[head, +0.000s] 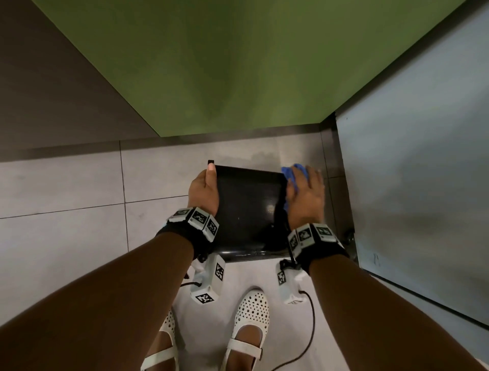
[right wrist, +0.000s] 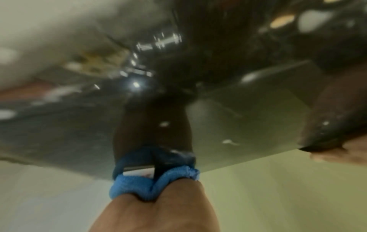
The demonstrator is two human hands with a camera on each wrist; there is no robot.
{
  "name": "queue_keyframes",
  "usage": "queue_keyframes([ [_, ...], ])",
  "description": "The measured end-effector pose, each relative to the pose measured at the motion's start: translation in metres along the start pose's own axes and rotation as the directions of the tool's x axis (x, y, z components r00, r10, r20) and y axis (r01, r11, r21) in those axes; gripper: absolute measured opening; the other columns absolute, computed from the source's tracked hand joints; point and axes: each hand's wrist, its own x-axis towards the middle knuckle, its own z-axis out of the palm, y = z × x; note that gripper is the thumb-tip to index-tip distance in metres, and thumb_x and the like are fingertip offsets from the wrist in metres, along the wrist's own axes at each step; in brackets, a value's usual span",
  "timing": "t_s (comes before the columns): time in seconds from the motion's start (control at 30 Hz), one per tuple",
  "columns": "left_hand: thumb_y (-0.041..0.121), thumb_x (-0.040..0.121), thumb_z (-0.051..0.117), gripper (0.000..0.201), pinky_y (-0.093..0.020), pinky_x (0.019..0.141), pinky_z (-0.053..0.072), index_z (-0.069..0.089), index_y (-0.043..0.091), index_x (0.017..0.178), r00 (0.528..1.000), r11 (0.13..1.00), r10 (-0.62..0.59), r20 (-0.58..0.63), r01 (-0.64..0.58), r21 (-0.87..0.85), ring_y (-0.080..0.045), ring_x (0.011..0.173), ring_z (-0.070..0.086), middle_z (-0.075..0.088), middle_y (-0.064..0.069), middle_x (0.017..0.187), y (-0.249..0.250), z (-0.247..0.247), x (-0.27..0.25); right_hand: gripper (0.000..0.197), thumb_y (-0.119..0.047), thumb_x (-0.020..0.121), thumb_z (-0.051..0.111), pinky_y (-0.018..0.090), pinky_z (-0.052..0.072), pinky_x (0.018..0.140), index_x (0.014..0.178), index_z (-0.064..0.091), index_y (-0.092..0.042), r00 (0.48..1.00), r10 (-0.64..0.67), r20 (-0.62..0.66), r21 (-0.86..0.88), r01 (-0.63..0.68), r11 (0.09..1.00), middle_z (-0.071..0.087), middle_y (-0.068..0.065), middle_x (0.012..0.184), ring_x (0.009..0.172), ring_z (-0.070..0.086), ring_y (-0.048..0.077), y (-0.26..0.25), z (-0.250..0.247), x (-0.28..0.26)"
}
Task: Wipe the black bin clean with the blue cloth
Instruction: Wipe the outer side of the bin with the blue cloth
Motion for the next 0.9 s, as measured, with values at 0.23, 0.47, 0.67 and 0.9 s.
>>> queue_keyframes([
  [0.23,0.033,0.101,0.030,0.047,-0.020,0.099,0.031,0.053,0.002,0.128,0.999,0.998,0.035,0.026,-0.036,0.057,-0.026,0.128,0.047,0.056,-0.015,0.132,-0.001,0.001,-0.001,0.052,-0.022,0.098,0.037,0.047,0.001,0.116,0.147,0.017,-0.020,0.996,0.080,-0.043,-0.147,-0.086,0.985,0.007,0.015,0.156,0.144,-0.002,0.037,-0.029,0.015,-0.040],
  [0.47,0.031,0.102,0.026,0.047,-0.018,0.103,0.027,0.048,0.003,0.133,0.998,0.993,0.014,0.063,-0.021,0.118,-0.024,0.132,0.042,0.048,-0.015,0.140,0.003,0.000,0.000,0.049,-0.030,0.089,0.032,0.049,0.025,0.105,0.136,0.036,-0.018,0.958,-0.234,0.164,-0.165,0.261,0.951,0.045,0.016,0.141,0.132,0.038,0.039,-0.078,0.039,-0.067],
  [0.67,0.032,0.101,0.028,0.047,-0.020,0.104,0.029,0.049,0.004,0.132,0.998,0.992,0.047,0.050,-0.052,0.112,-0.025,0.131,0.043,0.051,-0.015,0.137,0.003,0.000,0.001,0.055,-0.019,0.097,0.040,0.053,0.005,0.117,0.146,0.017,-0.023,0.999,-0.013,0.033,-0.151,0.018,0.988,0.005,0.012,0.157,0.143,-0.005,0.032,-0.003,0.008,-0.050],
  [0.9,0.032,0.102,0.027,0.048,-0.016,0.098,0.025,0.048,0.004,0.133,0.998,0.995,0.052,0.041,-0.055,0.085,-0.023,0.133,0.042,0.050,-0.013,0.139,0.002,0.002,0.000,0.051,-0.024,0.099,0.033,0.047,0.002,0.117,0.147,0.015,-0.023,0.967,0.252,-0.042,-0.058,-0.254,0.965,0.003,0.013,0.157,0.144,-0.006,0.036,-0.013,0.009,-0.053],
])
